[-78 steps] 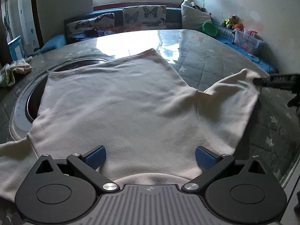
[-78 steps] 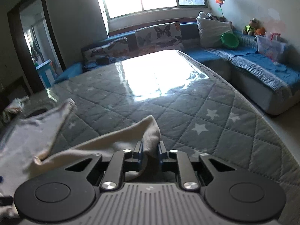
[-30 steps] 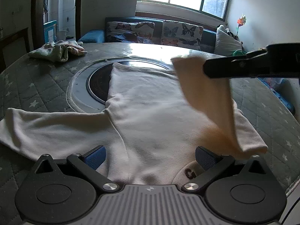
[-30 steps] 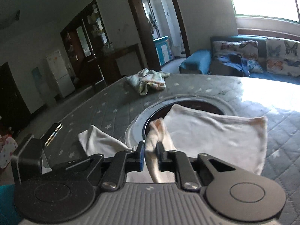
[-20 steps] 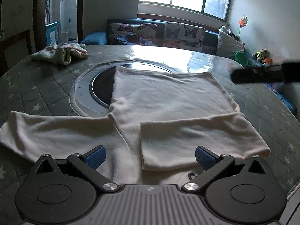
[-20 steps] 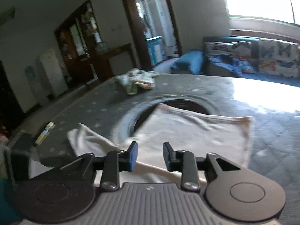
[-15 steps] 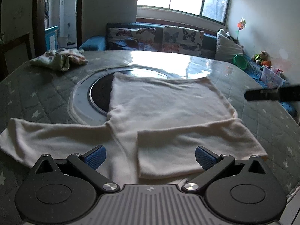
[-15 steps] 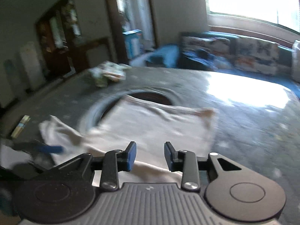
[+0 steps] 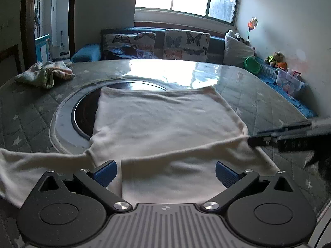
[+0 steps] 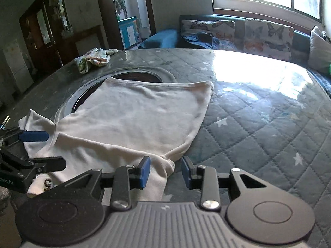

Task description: Fold clothes

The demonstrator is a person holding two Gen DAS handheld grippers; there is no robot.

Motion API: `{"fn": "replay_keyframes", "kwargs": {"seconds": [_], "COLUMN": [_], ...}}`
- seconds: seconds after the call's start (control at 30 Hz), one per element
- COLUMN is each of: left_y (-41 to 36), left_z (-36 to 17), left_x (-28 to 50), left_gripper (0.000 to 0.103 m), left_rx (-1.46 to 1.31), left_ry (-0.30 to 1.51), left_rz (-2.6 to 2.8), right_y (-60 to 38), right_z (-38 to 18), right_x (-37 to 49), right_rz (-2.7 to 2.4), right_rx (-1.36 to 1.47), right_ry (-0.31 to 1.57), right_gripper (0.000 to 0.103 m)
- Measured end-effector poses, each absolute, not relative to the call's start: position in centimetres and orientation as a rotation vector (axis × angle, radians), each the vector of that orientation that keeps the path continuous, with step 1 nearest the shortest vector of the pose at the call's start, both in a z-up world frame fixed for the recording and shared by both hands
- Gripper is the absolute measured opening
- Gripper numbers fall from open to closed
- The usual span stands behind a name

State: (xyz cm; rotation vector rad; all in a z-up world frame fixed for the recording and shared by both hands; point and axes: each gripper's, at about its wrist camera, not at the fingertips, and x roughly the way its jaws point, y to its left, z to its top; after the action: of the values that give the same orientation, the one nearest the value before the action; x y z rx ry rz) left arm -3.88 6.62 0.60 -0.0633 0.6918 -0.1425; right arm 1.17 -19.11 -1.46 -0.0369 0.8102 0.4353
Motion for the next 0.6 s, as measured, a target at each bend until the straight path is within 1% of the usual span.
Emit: {"fn": "replay_keyframes", "kwargs": {"seconds": [0.17, 0.43, 0.5, 0.6], "left_y": [7.3, 6.7, 6.4, 6.4], "left_z": [0.2, 0.7, 0.4, -0.2], "left_x": [-3.5, -3.5, -3.2, -2.8], "left_gripper": [0.102, 0.102, 0.096, 0.093], "left_rx": [-0.075, -0.067, -0.064, -0.059], "left_ry": [0.685, 0.636, 0.642, 0.654], "left_rz": [-0.136, -0.195, -0.211, -0.221], "right_y": [-18.9, -17.7, -16.9, -15.8], "right_z": [-2.2, -0.2, -0.1, -0.9], "right_x": [0.9, 0.6, 0.4, 0.4], "right_rz": [0.415, 0.472, 0.5, 0.516], "right_rx": [-0.087, -0.064, -0.08, -0.129], "right_ry": [0.801, 0.73, 0.723, 0.728], "right_gripper": [0.034, 0.034, 0.034, 0.034]}}
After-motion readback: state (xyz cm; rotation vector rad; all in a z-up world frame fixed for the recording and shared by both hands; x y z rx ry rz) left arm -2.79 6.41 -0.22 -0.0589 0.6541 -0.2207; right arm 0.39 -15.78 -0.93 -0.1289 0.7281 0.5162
